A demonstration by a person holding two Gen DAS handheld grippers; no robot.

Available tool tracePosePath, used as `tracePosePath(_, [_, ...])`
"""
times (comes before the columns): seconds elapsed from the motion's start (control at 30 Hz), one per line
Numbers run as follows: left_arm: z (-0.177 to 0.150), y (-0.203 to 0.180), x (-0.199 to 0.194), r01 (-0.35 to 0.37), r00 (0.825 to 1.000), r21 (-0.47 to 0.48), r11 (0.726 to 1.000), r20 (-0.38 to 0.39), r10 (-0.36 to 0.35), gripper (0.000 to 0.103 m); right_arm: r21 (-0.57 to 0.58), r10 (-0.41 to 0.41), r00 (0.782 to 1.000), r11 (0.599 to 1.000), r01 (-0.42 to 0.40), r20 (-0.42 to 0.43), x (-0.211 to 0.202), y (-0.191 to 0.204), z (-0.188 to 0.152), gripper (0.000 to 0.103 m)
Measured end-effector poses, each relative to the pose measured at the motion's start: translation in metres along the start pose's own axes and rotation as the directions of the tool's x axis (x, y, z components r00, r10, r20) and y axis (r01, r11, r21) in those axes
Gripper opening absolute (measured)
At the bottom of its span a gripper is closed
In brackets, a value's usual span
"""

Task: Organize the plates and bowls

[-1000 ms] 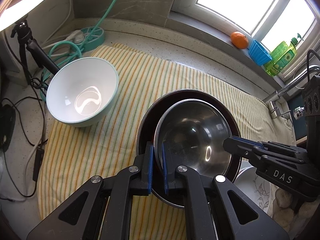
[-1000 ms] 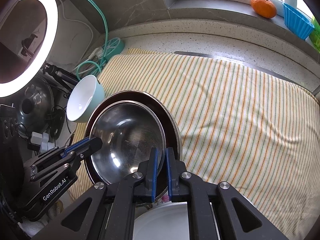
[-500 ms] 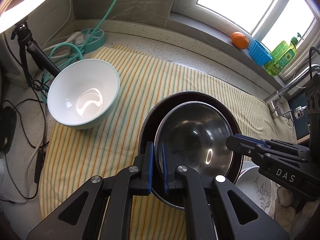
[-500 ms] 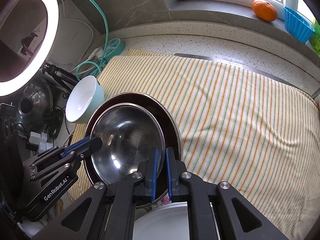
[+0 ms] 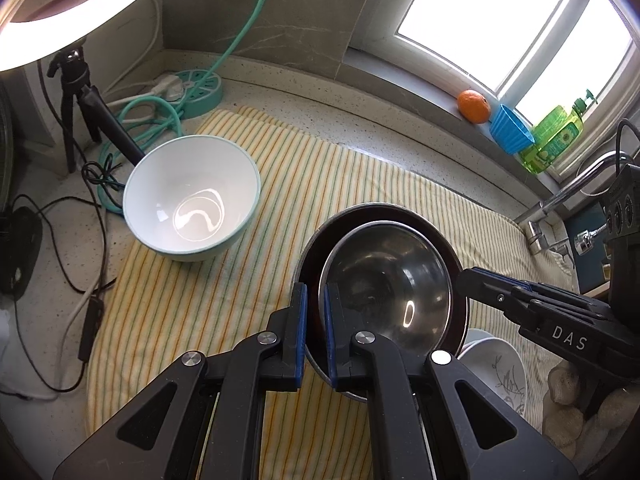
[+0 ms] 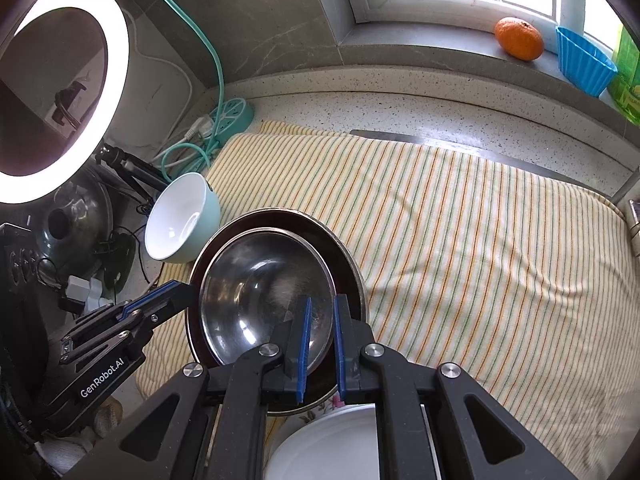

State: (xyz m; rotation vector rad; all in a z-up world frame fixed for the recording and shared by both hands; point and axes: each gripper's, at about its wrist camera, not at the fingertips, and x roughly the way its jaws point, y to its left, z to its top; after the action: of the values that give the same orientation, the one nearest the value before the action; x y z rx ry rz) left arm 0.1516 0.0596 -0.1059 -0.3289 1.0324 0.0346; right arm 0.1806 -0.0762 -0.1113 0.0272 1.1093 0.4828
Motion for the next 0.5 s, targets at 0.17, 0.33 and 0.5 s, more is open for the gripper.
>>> tracePosePath(0.17, [-0.012, 0.018, -0.017, 0.017, 1.000, -0.074, 0.997, 0.027, -0.015, 0.007, -0.006, 0.025, 0.999, 1.000, -0.025, 0.032, -0.010, 0.007, 0.001, 0.010])
tracePosePath(0.33, [-0.020, 0.042, -0.031, -0.012, 0.998, -0.140, 0.990, 0.054, 0.020, 0.007, -0.018, 0.062, 0.997, 0.998, -0.062, 0.039, -0.015, 0.018, 0.006, 0.010])
tracePosePath(0.5, [-0.021, 0.073, -0.042, -0.019, 0.996, -0.225, 0.974, 0.084, 0.039, 0.007, -0.030, 0.104, 0.994, 0.994, -0.103, 0.032, -0.013, 0.032, 0.013, 0.011])
